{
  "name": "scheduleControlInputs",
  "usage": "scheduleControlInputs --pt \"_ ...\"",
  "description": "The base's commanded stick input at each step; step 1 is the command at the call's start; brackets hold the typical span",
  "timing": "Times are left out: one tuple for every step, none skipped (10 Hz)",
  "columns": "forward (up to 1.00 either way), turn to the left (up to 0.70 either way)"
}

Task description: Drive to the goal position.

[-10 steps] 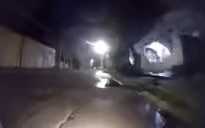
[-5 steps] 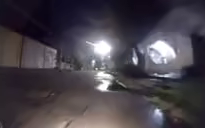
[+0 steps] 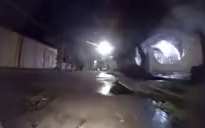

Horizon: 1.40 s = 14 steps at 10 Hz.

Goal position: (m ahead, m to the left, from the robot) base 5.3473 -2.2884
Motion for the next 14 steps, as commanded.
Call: scheduleControlInputs --pt "0.70 0.00" --pt "0.70 0.00" --pt "0.70 0.00" --pt "0.70 0.00" --pt "0.70 0.00" --pt "0.70 0.00" --pt "0.70 0.00" --pt "0.70 0.00" --pt "0.70 0.00" --pt "0.70 0.00" --pt "0.70 0.00" --pt "0.70 0.00" --pt "0.70 0.00" --pt "0.70 0.00"
